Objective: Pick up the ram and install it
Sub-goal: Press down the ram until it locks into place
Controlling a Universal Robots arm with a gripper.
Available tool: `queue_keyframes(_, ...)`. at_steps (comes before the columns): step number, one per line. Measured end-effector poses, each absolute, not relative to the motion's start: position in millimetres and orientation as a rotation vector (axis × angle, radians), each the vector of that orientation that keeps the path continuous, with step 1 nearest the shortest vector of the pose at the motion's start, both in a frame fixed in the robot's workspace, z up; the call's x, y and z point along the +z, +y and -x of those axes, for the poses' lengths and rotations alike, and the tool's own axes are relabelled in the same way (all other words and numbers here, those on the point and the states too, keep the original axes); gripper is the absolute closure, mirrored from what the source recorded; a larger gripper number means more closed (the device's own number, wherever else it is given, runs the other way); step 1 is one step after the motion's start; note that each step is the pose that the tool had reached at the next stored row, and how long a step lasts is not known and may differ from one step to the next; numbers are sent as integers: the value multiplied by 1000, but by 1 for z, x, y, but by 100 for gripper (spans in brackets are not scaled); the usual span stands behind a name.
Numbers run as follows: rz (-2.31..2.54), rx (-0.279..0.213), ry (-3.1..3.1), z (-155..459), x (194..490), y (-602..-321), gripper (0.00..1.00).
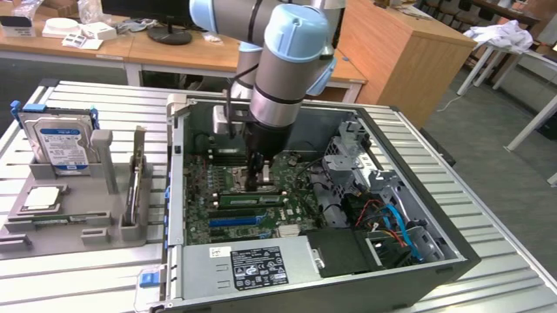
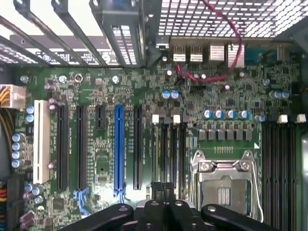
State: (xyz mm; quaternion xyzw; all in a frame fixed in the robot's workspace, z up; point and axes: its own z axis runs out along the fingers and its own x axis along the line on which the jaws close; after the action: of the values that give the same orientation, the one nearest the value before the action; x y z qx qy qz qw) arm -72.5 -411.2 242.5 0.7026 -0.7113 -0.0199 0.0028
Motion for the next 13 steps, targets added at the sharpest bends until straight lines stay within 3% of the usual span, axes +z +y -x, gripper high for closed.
queue_keyframes(13, -2204, -63, -2231, 84, 242, -411, 89)
